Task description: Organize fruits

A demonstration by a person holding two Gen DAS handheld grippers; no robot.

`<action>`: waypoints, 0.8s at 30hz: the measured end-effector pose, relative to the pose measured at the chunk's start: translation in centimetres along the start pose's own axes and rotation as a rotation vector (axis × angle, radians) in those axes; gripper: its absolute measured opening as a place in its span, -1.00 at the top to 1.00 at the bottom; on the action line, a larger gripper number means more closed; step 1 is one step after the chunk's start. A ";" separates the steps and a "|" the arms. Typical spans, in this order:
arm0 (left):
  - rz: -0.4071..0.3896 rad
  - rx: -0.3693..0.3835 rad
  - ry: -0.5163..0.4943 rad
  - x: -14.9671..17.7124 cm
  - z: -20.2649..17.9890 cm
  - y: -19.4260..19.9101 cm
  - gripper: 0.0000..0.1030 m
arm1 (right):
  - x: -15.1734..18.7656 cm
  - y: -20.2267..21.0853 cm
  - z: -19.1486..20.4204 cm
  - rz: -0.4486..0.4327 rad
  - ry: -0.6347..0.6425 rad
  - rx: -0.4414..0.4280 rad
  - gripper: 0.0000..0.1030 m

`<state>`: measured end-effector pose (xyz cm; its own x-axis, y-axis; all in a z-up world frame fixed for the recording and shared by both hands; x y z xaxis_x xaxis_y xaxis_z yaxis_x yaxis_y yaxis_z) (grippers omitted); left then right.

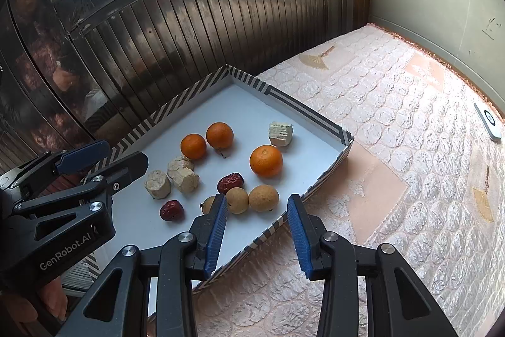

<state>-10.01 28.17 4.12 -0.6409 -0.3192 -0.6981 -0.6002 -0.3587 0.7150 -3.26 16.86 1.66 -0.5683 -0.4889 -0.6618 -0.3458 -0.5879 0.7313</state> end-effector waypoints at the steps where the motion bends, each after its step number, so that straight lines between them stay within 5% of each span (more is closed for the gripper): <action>1: 0.000 0.002 -0.001 0.0 0.0 0.0 -0.06 | 0.0 -0.1 0.0 0.000 0.000 0.001 0.27; 24: 0.015 0.015 0.001 0.1 0.5 -0.7 -0.06 | -0.1 -0.9 0.8 0.009 -0.009 0.008 0.27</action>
<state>-9.92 28.76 3.57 -0.6496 -0.3252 -0.6872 -0.5973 -0.3410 0.7259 -3.49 17.92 1.18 -0.5785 -0.4881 -0.6535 -0.3464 -0.5783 0.7386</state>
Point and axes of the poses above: each gripper's, at about its wrist camera, not at the fingertips, and y roughly against the way its jaws point, z to its left, x to its underside, the point moved 8 cm from there along -y, roughly the way its jaws point, and after that the axes turned 6 degrees about -z, right-handed, at the moved point
